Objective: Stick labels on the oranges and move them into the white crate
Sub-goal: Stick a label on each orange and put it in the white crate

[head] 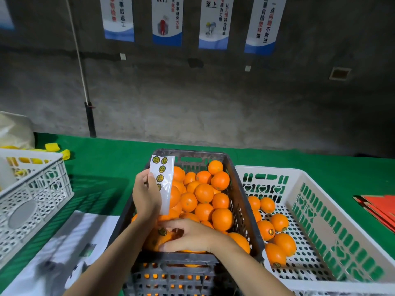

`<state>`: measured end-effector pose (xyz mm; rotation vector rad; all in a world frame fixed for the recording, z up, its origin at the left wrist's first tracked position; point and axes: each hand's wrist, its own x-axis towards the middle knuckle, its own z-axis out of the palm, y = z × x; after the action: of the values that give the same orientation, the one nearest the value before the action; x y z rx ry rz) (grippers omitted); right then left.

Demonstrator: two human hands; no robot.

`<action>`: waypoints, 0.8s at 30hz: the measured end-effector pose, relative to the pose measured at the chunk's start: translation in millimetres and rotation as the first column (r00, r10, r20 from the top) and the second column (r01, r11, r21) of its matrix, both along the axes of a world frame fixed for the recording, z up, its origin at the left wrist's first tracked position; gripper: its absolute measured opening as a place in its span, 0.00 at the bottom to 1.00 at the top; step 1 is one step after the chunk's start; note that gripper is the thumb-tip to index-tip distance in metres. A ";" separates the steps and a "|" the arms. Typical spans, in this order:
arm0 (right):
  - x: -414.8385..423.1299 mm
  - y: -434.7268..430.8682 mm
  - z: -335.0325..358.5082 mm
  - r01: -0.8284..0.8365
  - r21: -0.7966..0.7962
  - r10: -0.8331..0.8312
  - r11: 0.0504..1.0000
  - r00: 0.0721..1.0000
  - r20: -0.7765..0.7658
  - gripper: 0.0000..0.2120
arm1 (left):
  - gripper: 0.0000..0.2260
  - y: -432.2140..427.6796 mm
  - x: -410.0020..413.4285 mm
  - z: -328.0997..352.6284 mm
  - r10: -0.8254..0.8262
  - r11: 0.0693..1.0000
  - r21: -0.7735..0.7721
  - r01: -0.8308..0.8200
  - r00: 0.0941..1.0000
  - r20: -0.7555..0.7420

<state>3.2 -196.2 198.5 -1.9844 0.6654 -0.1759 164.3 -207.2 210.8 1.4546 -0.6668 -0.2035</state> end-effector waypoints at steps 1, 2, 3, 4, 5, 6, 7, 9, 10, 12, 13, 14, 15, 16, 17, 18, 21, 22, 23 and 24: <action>-0.3 -0.9 0.2 -0.009 -0.039 0.008 0.999 1.000 -0.024 0.27 | 0.08 0.3 -0.1 0.2 0.001 1.000 0.001 -0.001 1.000 0.001; 0.4 -1.1 0.3 -0.010 -0.081 0.006 0.997 0.998 -0.056 0.28 | 0.09 0.2 0.6 -0.5 0.001 1.000 0.001 -0.001 1.000 0.002; 1.0 -1.4 1.1 -0.013 -0.110 0.004 0.994 0.997 -0.080 0.28 | 0.09 0.2 1.2 -0.8 -0.005 1.000 -0.002 0.005 1.000 0.004; 1.6 -1.7 1.6 -0.018 -0.103 0.009 0.994 0.996 -0.084 0.27 | 0.09 0.9 1.7 0.3 -0.017 1.000 -0.015 0.017 1.000 0.018; 2.2 -1.8 2.1 -0.020 -0.061 0.016 0.998 0.998 -0.063 0.25 | 0.11 2.6 2.5 2.4 -0.026 0.999 -0.042 0.028 0.998 0.054; 2.2 -1.6 2.0 -0.021 -0.009 0.020 1.000 0.999 -0.028 0.22 | 0.13 4.7 2.6 6.1 -0.020 0.996 -0.081 0.028 0.994 0.103; 2.3 -1.0 1.7 -0.021 0.030 0.021 0.999 1.000 0.007 0.19 | 0.13 7.4 3.1 10.5 0.007 0.992 -0.124 0.011 0.989 0.147; 0.6 1.0 2.5 -0.001 0.065 -0.004 0.998 0.997 0.071 0.10 | 0.12 9.4 8.6 15.3 0.078 0.979 -0.197 -0.048 0.985 0.152; -0.6 0.8 2.7 0.035 0.082 -0.043 0.996 0.994 0.103 0.08 | 0.12 9.3 12.1 15.5 0.105 0.972 -0.222 -0.074 0.986 0.130; -2.9 -2.0 3.7 0.136 0.155 -0.165 0.978 0.968 0.190 0.10 | 0.14 7.6 17.8 12.7 0.113 0.968 -0.235 -0.089 0.989 0.092; -3.8 -4.7 4.7 0.207 0.182 -0.246 0.961 0.943 0.226 0.13 | 0.14 7.1 16.6 12.0 0.110 0.967 -0.238 -0.089 0.991 0.076; -4.3 -6.8 6.9 0.300 0.199 -0.343 0.933 0.908 0.242 0.15 | 0.14 7.9 13.7 12.8 0.102 0.966 -0.246 -0.084 0.993 0.060; -5.1 -9.0 9.4 0.400 0.221 -0.448 0.890 0.859 0.248 0.17 | 0.14 8.6 8.3 14.7 0.093 0.963 -0.260 -0.075 0.994 0.059; -7.0 -11.0 11.8 0.492 0.260 -0.550 0.831 0.795 0.255 0.17 | 0.14 8.8 3.3 16.9 0.087 0.958 -0.280 -0.061 0.993 0.080; -8.8 -13.8 13.0 0.566 0.320 -0.645 0.759 0.718 0.261 0.17 | 0.15 9.4 -0.4 18.9 0.082 0.953 -0.299 -0.047 0.991 0.106; -11.4 -16.8 14.4 0.616 0.401 -0.729 0.678 0.635 0.258 0.17 | 0.17 9.9 -2.5 19.5 0.074 0.951 -0.307 -0.035 0.990 0.116; -20.4 -28.4 15.6 0.544 0.732 -0.901 0.411 0.365 0.235 0.21 | 0.16 7.8 0.4 12.2 0.037 0.976 -0.217 -0.017 0.995 0.091; -23.9 -31.9 15.6 0.432 0.837 -0.931 0.336 0.286 0.227 0.22 | 0.16 6.2 0.8 7.8 0.031 0.988 -0.152 -0.014 0.994 0.108; -27.5 -34.7 15.7 0.301 0.912 -0.951 0.277 0.225 0.214 0.25 | 0.14 4.4 0.3 3.5 0.007 0.996 -0.093 0.005 0.992 0.130; -30.5 -36.1 15.9 0.179 0.956 -0.963 0.231 0.178 0.200 0.29 | 0.11 3.1 -1.8 0.4 -0.033 0.998 -0.048 0.039 0.990 0.139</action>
<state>-27.3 -232.3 214.3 -0.3320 0.7521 -1.1470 162.5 -204.1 211.2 1.4179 -0.8056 -0.1138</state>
